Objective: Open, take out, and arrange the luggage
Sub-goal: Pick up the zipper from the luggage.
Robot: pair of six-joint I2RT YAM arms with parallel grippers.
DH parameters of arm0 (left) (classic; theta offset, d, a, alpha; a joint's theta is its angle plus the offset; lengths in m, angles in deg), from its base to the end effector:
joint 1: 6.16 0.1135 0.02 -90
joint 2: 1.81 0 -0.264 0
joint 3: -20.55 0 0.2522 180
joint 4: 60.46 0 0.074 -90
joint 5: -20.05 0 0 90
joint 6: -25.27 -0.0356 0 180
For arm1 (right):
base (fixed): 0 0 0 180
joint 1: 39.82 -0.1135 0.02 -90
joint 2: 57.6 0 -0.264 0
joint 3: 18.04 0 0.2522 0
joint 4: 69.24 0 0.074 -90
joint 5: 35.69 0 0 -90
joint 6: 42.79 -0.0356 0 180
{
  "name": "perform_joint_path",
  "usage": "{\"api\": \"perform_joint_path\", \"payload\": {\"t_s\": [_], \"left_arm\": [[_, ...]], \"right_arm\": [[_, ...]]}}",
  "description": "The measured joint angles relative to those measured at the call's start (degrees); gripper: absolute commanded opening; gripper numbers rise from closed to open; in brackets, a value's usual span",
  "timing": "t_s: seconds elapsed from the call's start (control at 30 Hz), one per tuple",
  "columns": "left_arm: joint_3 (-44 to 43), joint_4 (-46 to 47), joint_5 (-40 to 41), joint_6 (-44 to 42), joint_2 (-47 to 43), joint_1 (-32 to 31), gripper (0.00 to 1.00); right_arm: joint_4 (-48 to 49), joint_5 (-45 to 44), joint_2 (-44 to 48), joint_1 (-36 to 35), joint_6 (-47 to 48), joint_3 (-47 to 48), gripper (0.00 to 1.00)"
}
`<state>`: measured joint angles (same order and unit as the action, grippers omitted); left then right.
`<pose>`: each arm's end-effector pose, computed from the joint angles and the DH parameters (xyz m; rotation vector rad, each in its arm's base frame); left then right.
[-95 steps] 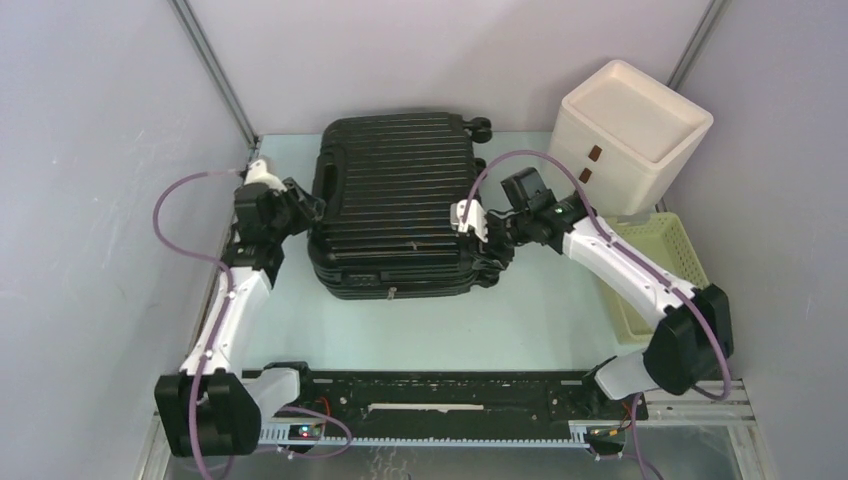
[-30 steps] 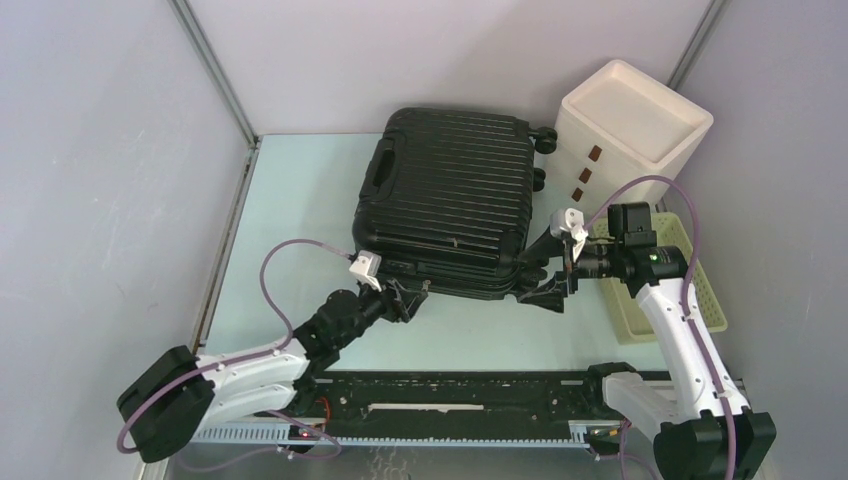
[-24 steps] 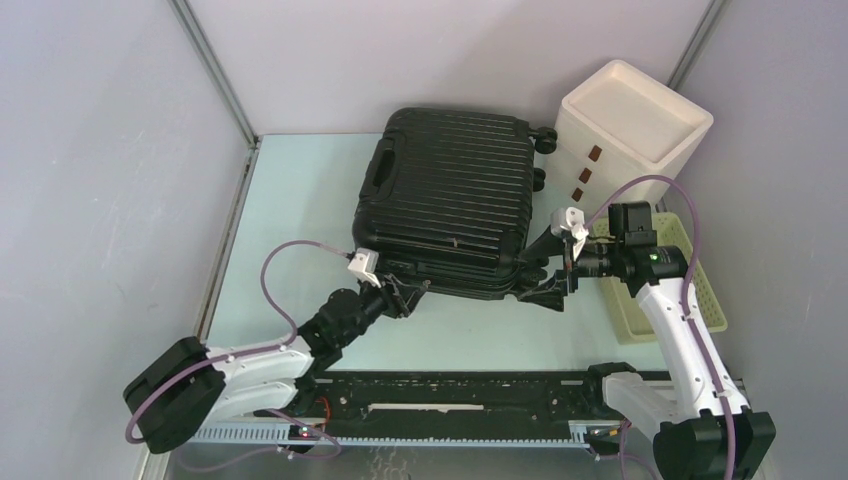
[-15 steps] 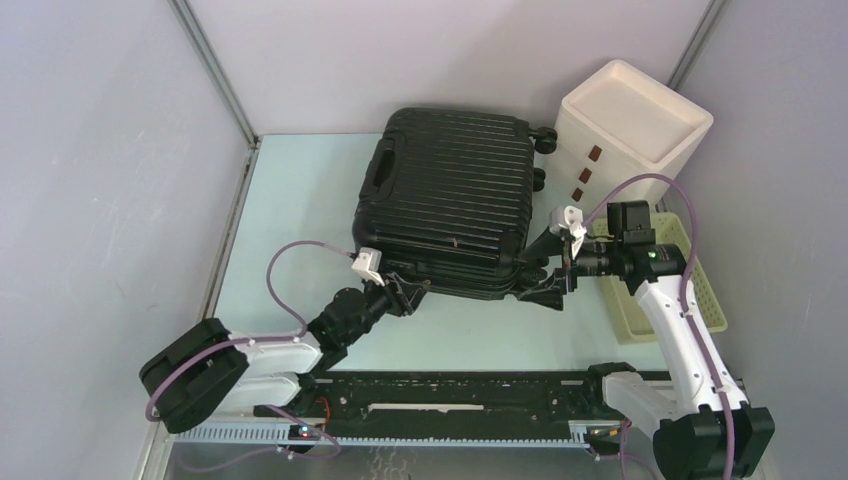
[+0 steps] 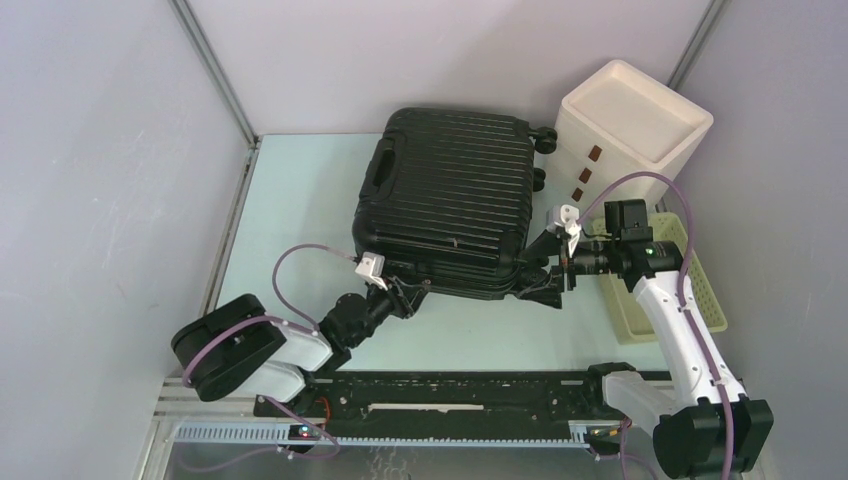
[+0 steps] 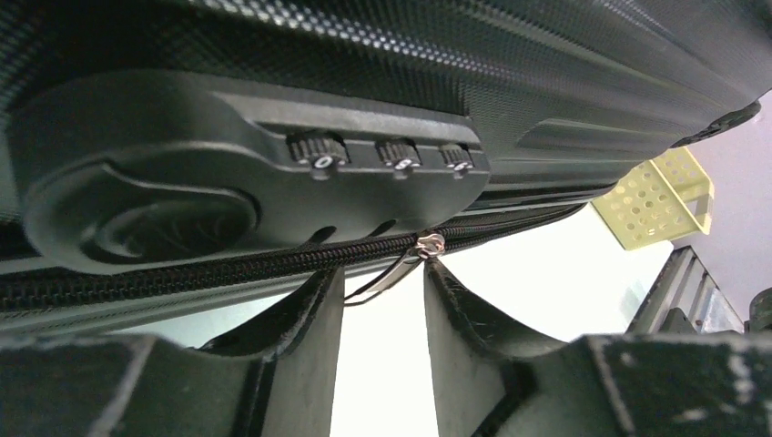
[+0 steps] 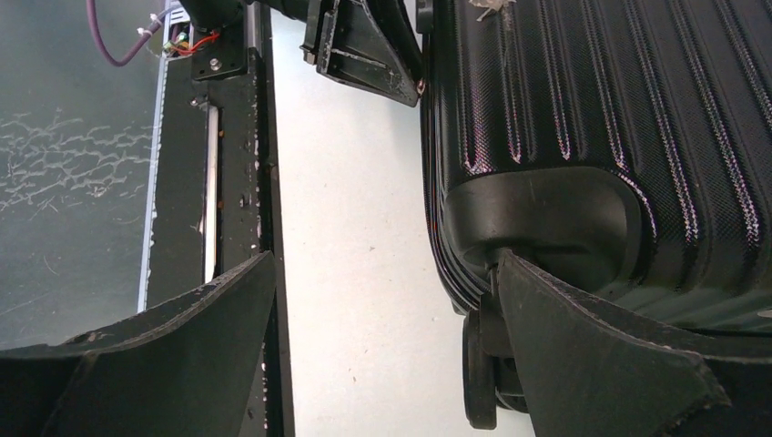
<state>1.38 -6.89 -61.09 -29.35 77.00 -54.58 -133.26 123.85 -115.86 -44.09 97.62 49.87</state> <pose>0.1400 -0.1496 0.1433 0.0783 1.7688 -0.9590 0.1771 0.0467 0.3100 -1.2748 1.5237 0.9943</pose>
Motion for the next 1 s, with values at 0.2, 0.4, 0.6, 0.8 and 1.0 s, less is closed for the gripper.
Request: {"api": "perform_joint_path", "payload": {"t_s": [0.2, 0.4, 0.6, 0.8, 1.0], "left_arm": [[0.22, 2.47, 3.19, -0.42, 0.68, -2.95, 0.39], [0.22, 3.13, 5.03, -0.81, 0.7, -4.42, 0.35], [0.11, 1.55, 7.74, -0.83, 0.7, -5.77, 0.42], [-0.66, -2.51, 12.5, -0.94, 0.81, -8.15, 0.43], [-0.83, -4.74, 18.73, -1.55, 0.81, -10.32, 0.43]], "right_arm": [[0.0, -0.76, -0.35, -0.59, 0.0, 0.0, 1.0], [0.0, -1.6, -0.46, -0.92, 0.02, 0.0, 1.0], [0.0, -2.03, -0.46, -1.09, 0.02, 0.0, 1.0], [0.0, -2.49, -0.46, -1.11, 0.07, 0.0, 1.0], [0.0, -2.82, -0.48, -1.31, 0.22, 0.0, 1.0]]}}
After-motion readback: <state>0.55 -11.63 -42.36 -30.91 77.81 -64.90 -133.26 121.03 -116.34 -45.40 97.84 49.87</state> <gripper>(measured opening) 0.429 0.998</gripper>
